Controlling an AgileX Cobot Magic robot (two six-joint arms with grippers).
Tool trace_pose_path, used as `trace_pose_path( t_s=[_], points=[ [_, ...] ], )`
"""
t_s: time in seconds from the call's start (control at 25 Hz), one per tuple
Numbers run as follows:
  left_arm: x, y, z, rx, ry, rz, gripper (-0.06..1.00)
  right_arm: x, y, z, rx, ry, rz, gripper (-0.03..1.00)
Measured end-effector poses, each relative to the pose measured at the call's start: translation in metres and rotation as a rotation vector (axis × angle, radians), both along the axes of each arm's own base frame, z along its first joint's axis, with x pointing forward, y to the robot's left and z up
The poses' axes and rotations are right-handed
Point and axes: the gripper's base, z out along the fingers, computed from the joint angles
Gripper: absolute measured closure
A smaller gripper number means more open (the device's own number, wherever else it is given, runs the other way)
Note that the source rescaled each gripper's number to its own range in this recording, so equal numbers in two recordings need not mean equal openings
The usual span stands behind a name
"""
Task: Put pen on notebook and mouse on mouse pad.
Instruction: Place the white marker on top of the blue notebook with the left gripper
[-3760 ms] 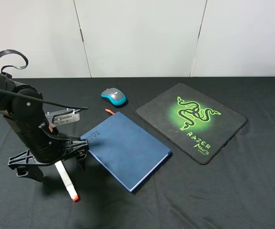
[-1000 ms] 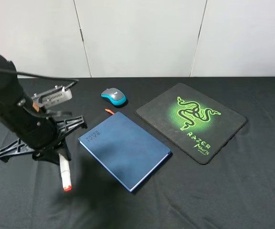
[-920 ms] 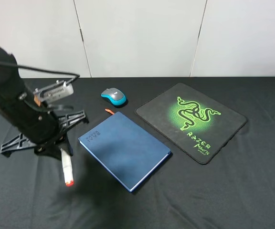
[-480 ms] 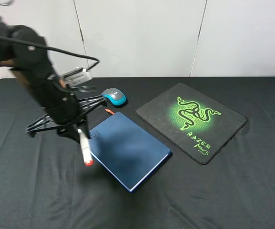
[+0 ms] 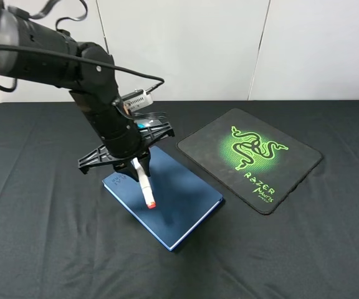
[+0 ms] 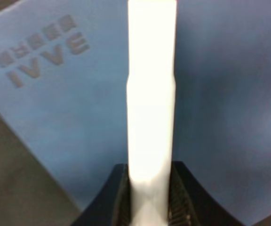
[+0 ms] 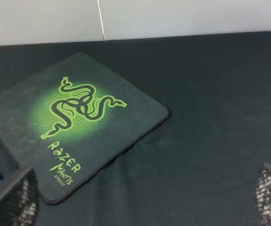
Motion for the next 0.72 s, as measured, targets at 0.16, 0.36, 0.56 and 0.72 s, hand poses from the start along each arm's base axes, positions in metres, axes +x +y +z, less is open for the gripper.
trace_pose_path(
  t_s=[0.16,0.36,0.56,0.72],
  points=[
    [0.002,-0.001,-0.008,-0.001,0.008,0.031,0.94,0.000,0.000,0.000,0.000,0.000,0.000,-0.03],
    [0.004,-0.003,-0.021,0.006,0.031,0.047,0.94,0.000,0.000,0.000,0.000,0.000,0.000,-0.03],
    [0.004,-0.004,-0.029,0.002,0.051,0.062,0.94,0.000,0.000,0.000,0.000,0.000,0.000,-0.03],
    [0.005,-0.005,-0.029,-0.011,0.044,0.070,0.94,0.000,0.000,0.000,0.000,0.000,0.000,-0.03]
  ],
)
